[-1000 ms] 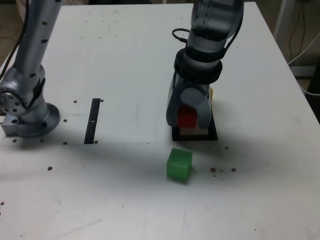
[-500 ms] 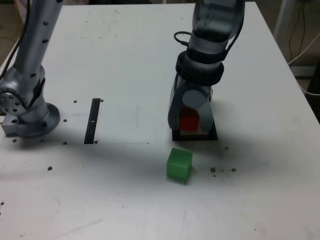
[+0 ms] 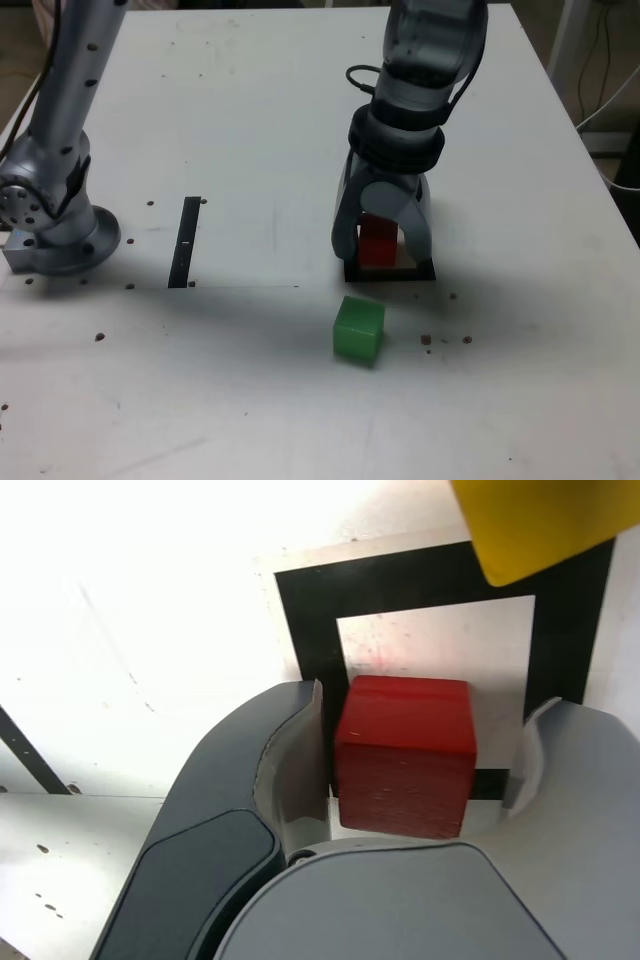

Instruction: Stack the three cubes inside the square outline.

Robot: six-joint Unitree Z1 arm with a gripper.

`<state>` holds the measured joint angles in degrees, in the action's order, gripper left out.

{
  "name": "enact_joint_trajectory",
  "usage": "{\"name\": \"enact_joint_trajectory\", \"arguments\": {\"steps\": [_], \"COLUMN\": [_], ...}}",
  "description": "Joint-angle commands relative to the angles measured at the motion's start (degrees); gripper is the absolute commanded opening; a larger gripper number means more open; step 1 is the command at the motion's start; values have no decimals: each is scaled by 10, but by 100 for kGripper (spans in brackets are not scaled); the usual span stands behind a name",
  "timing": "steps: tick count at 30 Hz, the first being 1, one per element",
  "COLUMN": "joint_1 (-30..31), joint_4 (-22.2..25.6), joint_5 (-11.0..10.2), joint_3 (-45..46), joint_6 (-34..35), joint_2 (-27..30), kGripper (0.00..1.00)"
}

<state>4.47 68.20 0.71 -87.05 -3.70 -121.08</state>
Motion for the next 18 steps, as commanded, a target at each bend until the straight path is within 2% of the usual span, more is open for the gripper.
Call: {"name": "enact_joint_trajectory", "arguments": {"steps": [1,13,18], "joint_1": [-1,-2,-24], "joint_4": [3,16,19], "joint_5": [-5,-42,-56], "joint_3": [2,23,28], "joint_6": [3,12,8], "joint_2": [16,115,133], "kGripper": [99,99,99]}}
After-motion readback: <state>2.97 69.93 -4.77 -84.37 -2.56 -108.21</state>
